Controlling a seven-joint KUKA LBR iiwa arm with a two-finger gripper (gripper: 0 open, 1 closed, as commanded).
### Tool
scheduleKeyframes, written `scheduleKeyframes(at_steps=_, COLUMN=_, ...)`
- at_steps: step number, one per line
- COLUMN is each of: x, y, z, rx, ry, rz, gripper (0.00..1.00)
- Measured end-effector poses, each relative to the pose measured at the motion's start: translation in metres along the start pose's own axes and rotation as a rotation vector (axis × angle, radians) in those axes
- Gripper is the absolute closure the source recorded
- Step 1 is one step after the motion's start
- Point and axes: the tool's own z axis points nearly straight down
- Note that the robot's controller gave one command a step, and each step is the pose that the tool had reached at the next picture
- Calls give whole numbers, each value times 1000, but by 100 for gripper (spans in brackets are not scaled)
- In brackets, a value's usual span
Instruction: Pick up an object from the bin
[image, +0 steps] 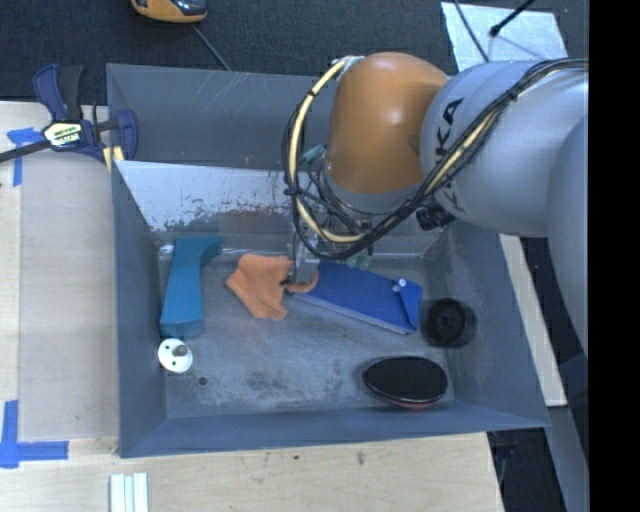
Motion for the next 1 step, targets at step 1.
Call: scheduleKeyframes(at_steps=1, x=4, y=0, z=-48, rx=1, ry=6, rz=-12, gripper=100)
